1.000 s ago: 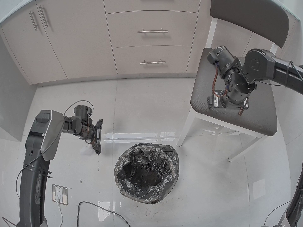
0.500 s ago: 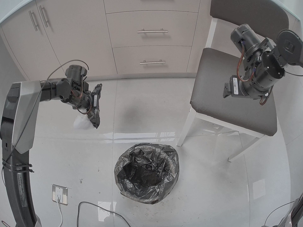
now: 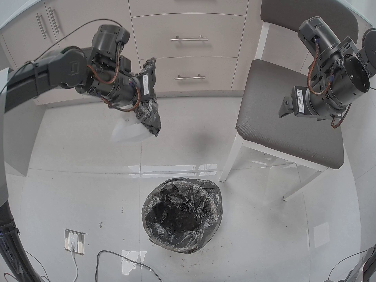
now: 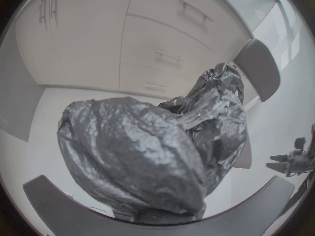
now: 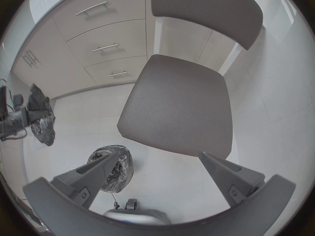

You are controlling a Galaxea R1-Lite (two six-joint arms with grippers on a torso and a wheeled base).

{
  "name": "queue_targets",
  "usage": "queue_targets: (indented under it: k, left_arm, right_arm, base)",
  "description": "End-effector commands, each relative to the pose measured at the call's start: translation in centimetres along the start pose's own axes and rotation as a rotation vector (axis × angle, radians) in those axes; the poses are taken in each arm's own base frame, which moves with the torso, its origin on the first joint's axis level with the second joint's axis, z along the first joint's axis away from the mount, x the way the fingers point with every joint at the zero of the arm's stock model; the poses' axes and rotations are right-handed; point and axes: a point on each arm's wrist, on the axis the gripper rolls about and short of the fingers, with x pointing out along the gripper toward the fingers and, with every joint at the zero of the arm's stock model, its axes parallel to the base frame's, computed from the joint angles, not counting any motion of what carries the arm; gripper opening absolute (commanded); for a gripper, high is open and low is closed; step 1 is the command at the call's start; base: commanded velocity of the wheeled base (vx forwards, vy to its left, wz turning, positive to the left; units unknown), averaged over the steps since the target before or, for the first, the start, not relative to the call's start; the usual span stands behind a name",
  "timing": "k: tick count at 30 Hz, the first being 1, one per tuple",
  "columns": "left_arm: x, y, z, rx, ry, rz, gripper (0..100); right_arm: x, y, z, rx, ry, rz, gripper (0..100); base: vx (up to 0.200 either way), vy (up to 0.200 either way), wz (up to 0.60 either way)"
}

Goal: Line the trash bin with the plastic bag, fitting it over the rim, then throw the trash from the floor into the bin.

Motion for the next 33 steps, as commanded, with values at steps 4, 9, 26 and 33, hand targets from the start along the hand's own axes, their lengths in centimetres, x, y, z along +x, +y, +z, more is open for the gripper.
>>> queue_targets:
  k: [4, 9, 26, 33]
  left_arm:
    - [-7.6, -6.5, 1.6, 0.047, -0.264, -0.221, 0]
    - [-5.8, -6.7, -1.2, 0.064, -0.276, -0.253, 0]
    - [-0.4, -4.8, -12.0, 0.082, -0.151, -0.274, 0]
    - [1.8, -4.8, -14.7, 0.057, -0.154, -0.295, 0]
  right_arm:
    - [0.7, 3.4, -1.6, -0.103, 0.034, 0.038, 100]
    - [1.6, 4.9, -2.4, -0.171, 0.054, 0.046, 100]
    - [4.3, 6.5, -3.3, -0.196, 0.101, 0.017, 0]
    - [4.8, 6.9, -3.3, -0.192, 0.097, 0.018, 0]
  base:
    - [0.0, 0.0, 0.0]
    - [0.0, 0.0, 0.0]
    - [0.0, 0.0, 0.0]
    - [0.0, 0.0, 0.0]
